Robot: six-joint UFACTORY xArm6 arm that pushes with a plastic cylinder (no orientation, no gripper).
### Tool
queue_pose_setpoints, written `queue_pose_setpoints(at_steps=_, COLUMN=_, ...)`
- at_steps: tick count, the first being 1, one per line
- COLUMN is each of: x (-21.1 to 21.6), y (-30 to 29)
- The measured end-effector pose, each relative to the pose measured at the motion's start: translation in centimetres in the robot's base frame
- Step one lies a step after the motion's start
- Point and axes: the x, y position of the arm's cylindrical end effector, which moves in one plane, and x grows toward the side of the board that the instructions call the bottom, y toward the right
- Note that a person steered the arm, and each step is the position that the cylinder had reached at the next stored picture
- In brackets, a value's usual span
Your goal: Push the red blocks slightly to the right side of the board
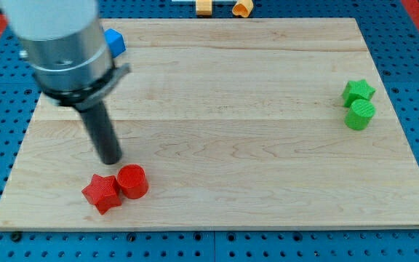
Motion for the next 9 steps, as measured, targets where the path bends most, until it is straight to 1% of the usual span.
queue_pose_setpoints(at_steps=1, x=1.5, y=-5.1)
queue_pose_setpoints(at_steps=2, x=7.2, y=-5.3)
queue_pose_setpoints(at_steps=3, x=8.2, y=2.2)
queue_pose_setpoints(at_steps=4, x=5.5, y=7.6)
queue_pose_setpoints(at_steps=5, x=6.2, y=4.0)
queue_pose_setpoints(at_steps=6, x=6.8, y=-1.2)
queue_pose_setpoints(at_steps=7, x=4.2, y=-0.1)
queue_pose_setpoints(at_steps=8, x=2.1, y=2.4)
queue_pose_setpoints(at_steps=9, x=3.4, y=11.3)
